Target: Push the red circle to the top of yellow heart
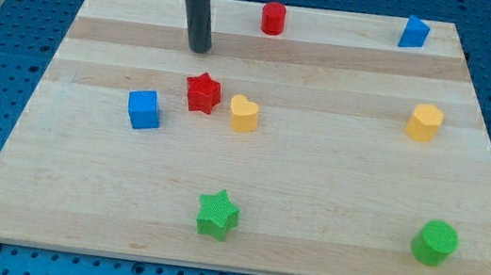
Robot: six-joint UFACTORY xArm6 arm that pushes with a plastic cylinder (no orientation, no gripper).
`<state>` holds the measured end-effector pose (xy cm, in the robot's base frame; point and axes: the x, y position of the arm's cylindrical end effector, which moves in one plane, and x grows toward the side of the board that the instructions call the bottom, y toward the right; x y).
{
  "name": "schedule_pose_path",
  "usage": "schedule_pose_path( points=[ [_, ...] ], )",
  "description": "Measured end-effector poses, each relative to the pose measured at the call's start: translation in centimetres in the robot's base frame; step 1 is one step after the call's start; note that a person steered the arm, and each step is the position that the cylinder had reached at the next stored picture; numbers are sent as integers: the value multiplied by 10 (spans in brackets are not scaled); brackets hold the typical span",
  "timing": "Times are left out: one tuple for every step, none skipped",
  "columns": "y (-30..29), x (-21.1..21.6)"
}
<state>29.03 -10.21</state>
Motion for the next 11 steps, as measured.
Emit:
schedule_pose_path(
  points=[
    [11, -59],
    [30, -96],
    [95, -96],
    [138, -96],
    [133, -93],
    [107, -89],
    [94, -63],
    [95, -28],
    [91, 0],
    [92, 28],
    [100, 55]
  ],
)
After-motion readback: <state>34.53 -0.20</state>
